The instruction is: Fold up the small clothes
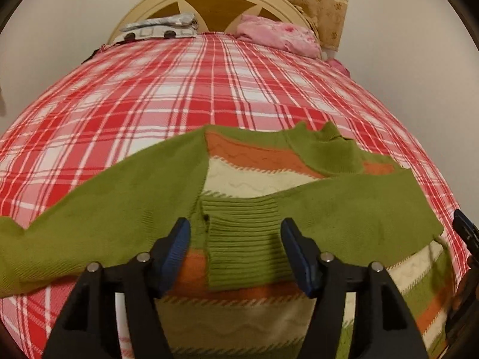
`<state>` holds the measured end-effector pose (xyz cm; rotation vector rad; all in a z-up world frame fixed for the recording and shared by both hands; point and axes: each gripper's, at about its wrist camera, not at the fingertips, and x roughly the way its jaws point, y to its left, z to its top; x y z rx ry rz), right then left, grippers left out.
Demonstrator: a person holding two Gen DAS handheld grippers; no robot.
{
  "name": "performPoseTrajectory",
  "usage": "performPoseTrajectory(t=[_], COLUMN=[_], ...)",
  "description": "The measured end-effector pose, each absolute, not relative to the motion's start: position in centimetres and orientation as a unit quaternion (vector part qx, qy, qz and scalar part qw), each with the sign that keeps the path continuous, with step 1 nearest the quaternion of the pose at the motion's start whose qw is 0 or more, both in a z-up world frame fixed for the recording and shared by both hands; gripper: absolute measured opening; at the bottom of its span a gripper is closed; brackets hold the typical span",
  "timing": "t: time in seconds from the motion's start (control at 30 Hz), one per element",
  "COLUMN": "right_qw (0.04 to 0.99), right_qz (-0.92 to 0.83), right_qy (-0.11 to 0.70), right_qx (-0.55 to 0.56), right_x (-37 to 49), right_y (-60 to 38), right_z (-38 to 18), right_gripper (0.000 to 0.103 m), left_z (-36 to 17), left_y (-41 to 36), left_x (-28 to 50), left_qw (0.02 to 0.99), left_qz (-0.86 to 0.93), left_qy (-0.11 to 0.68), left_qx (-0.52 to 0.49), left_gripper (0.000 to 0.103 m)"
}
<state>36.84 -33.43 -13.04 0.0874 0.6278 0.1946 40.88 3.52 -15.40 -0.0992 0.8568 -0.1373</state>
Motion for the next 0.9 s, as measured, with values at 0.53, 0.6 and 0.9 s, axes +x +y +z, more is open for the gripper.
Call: performPoseTrajectory(t=[0.53,0.6,0.9], right_qw=[0.943,0.940,0.938], right_qz=[0.096,0.098,0.111], right_qy=[0.312,0.318,0.326], right_qx=[0.070,0.066,0.032], right_x=[36.7,37.0,37.3], right_y=[-34.3,-34.1,-32.1], right_z=[-13.2,-13.1,-13.4], right_gripper=[0.082,0.082,0.082], left_z=[-13.4,-14.0,-15.0], left_y=[5.4,5.7,5.3], left_x=[39.5,39.5,40.2], left_qw=[0.919,0.916,0.907], left_qz=[-0.052,-0.050,-0.059], left_qy=[0.389,0.396,0.407], left_qx=[-0.046,-0.045,-0.090], left_gripper=[0.002,0.001,0.068])
